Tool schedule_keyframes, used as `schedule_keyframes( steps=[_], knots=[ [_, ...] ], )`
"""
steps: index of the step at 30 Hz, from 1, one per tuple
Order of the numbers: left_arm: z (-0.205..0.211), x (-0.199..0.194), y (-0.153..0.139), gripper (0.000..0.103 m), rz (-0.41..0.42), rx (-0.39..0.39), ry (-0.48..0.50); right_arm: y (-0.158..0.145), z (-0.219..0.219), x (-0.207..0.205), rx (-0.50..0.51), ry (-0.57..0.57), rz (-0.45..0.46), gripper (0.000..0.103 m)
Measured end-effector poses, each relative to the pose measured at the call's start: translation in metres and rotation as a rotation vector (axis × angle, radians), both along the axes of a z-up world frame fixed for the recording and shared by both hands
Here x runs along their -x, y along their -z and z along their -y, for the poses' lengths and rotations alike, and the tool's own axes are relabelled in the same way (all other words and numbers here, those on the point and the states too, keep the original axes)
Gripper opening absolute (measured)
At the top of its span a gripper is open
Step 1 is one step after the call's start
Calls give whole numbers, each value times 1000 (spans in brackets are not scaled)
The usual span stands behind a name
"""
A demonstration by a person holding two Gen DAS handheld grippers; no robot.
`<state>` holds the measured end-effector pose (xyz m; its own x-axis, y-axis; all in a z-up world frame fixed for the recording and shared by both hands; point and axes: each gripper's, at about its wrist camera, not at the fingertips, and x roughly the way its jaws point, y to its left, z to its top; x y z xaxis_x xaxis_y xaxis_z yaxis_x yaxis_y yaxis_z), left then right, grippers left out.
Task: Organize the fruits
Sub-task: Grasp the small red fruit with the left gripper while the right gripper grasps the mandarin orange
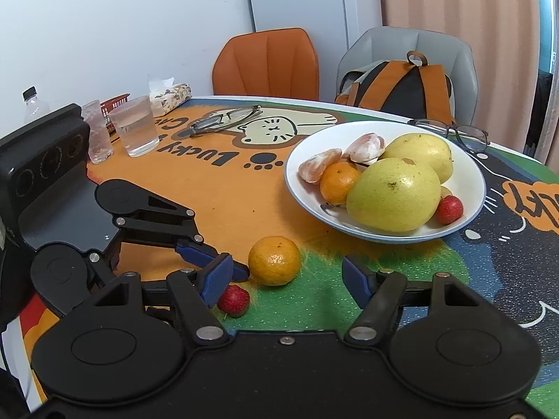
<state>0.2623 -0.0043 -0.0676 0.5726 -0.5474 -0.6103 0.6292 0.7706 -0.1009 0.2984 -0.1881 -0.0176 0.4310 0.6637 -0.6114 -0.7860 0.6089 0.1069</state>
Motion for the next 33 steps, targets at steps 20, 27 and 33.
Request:
schedule_keyframes(
  steps=[20,27,33],
  knots=[
    [1,14,-1,23,-10,-9,70,7,-19,-2,23,-18,11,49],
    [-1,21,-2,23,-12,-10,79,12,-25,-4,36,-26,1,49],
    [-2,24,-1,23,-13,-13,81,14,-28,-3,45,-32,2,48]
  ],
)
